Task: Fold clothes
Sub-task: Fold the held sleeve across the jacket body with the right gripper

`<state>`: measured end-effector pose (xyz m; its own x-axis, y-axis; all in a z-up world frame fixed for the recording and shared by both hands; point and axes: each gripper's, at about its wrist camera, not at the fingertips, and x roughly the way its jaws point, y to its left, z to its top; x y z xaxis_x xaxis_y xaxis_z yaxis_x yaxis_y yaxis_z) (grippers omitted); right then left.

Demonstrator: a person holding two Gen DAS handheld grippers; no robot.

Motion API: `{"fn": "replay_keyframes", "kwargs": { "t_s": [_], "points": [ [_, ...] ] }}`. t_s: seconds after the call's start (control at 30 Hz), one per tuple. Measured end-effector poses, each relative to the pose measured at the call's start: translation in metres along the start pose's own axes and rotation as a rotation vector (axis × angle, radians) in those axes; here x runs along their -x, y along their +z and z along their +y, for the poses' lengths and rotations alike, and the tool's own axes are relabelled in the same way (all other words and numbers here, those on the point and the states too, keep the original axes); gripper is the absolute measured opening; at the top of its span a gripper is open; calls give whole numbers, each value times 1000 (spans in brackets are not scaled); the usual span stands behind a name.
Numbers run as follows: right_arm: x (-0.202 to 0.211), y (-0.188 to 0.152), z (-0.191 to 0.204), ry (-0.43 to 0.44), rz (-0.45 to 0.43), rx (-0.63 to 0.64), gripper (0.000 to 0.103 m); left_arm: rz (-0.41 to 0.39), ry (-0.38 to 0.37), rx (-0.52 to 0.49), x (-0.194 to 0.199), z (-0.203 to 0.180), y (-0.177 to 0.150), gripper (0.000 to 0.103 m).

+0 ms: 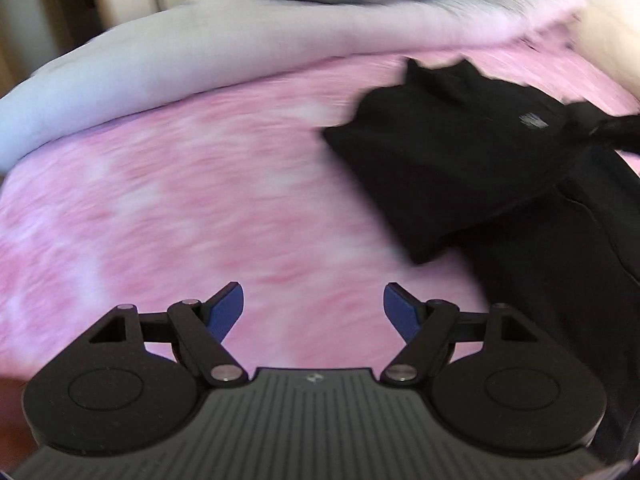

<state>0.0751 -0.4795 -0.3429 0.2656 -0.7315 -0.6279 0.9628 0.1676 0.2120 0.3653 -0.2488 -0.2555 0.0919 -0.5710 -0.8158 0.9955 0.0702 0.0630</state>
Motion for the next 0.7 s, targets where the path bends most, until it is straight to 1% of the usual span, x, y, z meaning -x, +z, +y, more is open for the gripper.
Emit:
{"fn": "replay_keyframes", "kwargs": {
  "t_s": [0.03, 0.07, 0.1, 0.13, 0.17, 0.23, 0.27, 0.3, 0.33, 0.37, 0.47, 0.5, 0.57, 0.7],
  "points": [
    [-11, -3, -19, -3, 42, -18, 3, 8, -12, -31, -10, -20, 6, 74],
    [-18, -3, -33, 11, 64, -20, 2, 15, -17, -69, -19, -39, 11, 74],
    [-20, -1, -41, 37, 65, 1, 2, 23, -17, -109, -29, -55, 15, 74],
    [-17, 6, -43, 73, 48, 38, 3, 30, -14, -143, -36, -70, 19, 74],
    [-8, 16, -47, 109, 13, 80, 3, 35, -8, -172, -42, -83, 22, 74],
    [19, 30, -60, 141, -93, 157, 2, 50, 2, -197, -54, -102, 28, 74],
    [30, 32, -67, 132, -146, 197, 2, 58, 2, -190, -58, -106, 30, 74],
    [36, 31, -76, 113, -167, 213, 2, 66, 2, -180, -62, -110, 33, 74],
    [32, 28, -89, 94, -142, 199, 2, 74, 0, -168, -64, -113, 35, 74],
    [18, 23, -104, 79, -78, 178, 2, 82, -1, -160, -66, -116, 36, 74],
    [-15, 9, -125, 53, 43, 203, 3, 94, 6, -171, -68, -128, 40, 74],
    [-24, 9, -128, 55, 64, 209, 3, 92, 6, -176, -68, -131, 41, 74],
    [-32, 13, -127, 74, 64, 243, 3, 91, 5, -181, -67, -136, 43, 74],
    [-13, 22, -137, 58, -12, 215, 3, 82, -10, -182, -68, -142, 47, 74]
  ]
}}
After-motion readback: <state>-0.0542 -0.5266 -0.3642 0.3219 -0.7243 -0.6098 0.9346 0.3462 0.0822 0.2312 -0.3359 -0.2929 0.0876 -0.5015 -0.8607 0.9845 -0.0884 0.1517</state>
